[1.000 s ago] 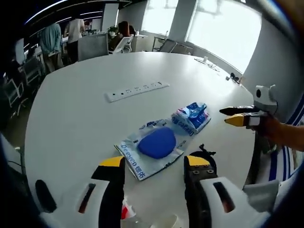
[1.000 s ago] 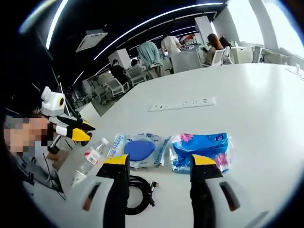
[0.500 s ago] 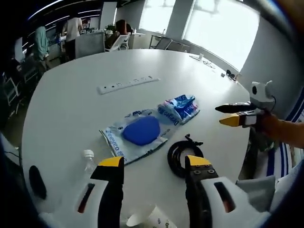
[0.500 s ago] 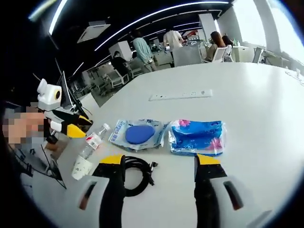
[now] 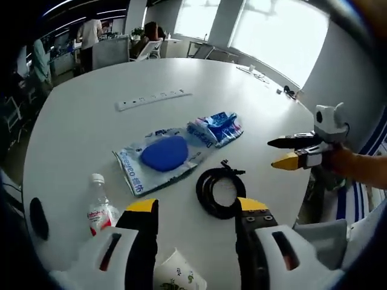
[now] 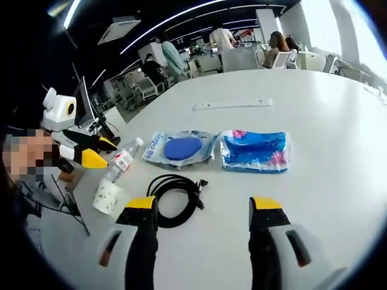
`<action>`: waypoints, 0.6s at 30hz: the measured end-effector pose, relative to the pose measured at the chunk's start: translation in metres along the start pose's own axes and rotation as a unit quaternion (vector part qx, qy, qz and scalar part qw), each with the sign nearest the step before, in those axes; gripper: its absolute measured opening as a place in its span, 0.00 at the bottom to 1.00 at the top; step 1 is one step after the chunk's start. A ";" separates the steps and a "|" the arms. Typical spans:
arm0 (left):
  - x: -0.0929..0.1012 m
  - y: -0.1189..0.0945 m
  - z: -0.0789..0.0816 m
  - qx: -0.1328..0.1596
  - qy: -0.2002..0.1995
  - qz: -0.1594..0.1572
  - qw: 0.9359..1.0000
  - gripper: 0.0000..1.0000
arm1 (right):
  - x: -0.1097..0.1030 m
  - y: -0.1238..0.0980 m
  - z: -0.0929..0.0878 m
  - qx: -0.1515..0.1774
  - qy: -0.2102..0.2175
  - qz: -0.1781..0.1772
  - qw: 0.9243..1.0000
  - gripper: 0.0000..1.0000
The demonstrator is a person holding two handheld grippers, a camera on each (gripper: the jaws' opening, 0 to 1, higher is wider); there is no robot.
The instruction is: Arrange the tabletop items into an orderly group along one side of the table until the central work area is clear of visible clutter.
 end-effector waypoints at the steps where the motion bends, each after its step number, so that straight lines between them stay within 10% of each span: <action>1: 0.001 0.001 -0.001 -0.001 0.001 0.000 1.000 0.51 | -0.002 0.001 -0.003 -0.004 -0.001 0.000 1.000 0.60; 18: 0.020 0.032 -0.015 -0.029 0.015 -0.007 0.999 0.47 | -0.021 0.024 -0.028 -0.042 0.000 0.002 0.999 0.53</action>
Point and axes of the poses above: the point that each gripper's makers call its tool centre point, and the gripper's own axes: y roughly forward along the fingers, x roughly to its right, z roughly out of its top, the point moved 7 cm from there along -y, roughly backward along the fingers, and after that the axes turned 14 degrees about -x, right-handed, at the moved point
